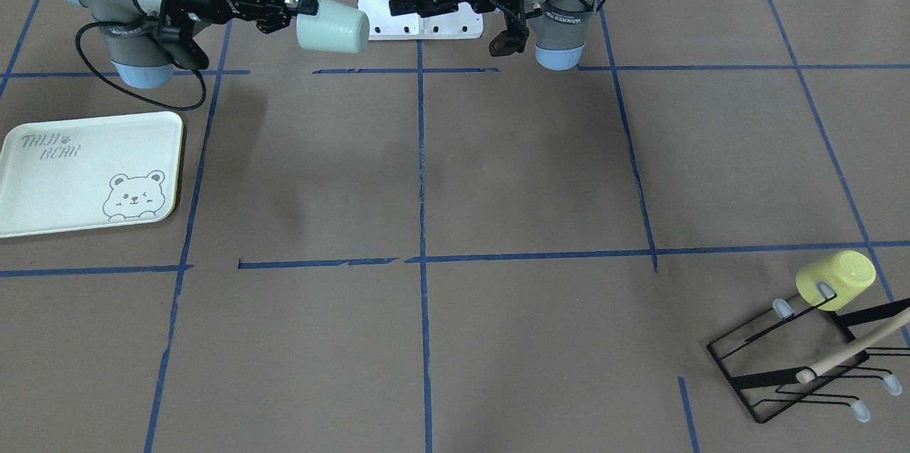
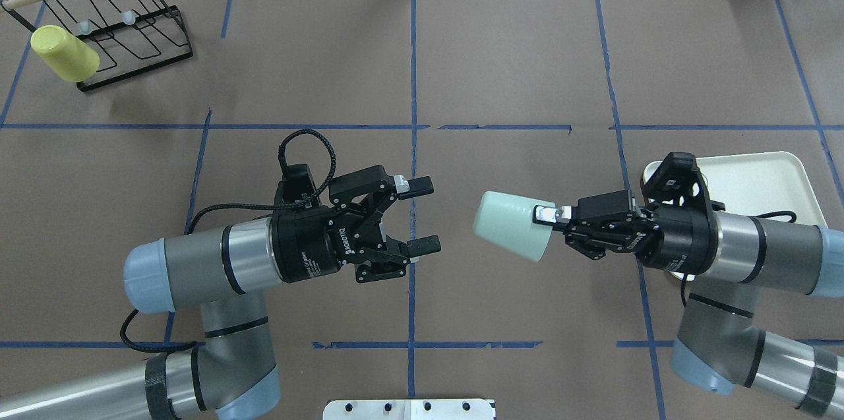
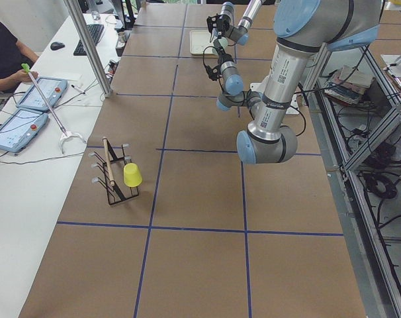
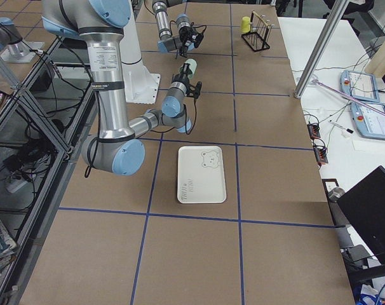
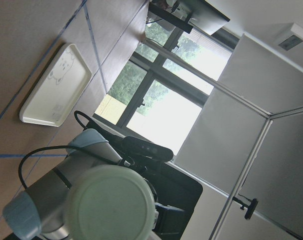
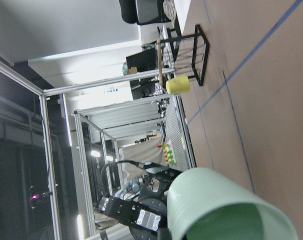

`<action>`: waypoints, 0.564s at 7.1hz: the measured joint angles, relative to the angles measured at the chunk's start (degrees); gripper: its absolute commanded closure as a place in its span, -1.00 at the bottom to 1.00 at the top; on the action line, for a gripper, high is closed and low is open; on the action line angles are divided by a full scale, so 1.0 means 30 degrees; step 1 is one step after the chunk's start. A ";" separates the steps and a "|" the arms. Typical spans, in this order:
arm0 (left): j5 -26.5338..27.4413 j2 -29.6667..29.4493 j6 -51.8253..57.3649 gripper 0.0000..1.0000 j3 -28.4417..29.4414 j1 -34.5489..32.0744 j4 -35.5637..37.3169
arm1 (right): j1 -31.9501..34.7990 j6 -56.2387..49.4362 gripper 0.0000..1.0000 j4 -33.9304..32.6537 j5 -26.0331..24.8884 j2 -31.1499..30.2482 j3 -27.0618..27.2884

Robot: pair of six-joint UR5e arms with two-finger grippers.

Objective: Left arm grabs green cup and hands to right arm on tray

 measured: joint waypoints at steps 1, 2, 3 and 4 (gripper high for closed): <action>0.0039 0.0194 0.0090 -1.00 0.0109 -0.0245 0.0074 | 0.0692 -0.0705 1.00 0.0022 -0.0879 -0.1231 -0.0099; 0.0054 0.0286 0.0387 -1.00 0.0214 -0.0638 0.0466 | 0.1808 -0.1589 1.00 0.0031 -0.1179 -0.2488 -0.0491; 0.0060 0.0306 0.0701 -1.00 0.0239 -0.1211 0.1370 | 0.2913 -0.2447 1.00 -0.0020 -0.1207 -0.3242 -0.1123; 0.0061 0.0311 0.0891 -1.00 0.0230 -0.1928 0.2644 | 0.4211 -0.3338 1.00 -0.0154 -0.0860 -0.3703 -0.1954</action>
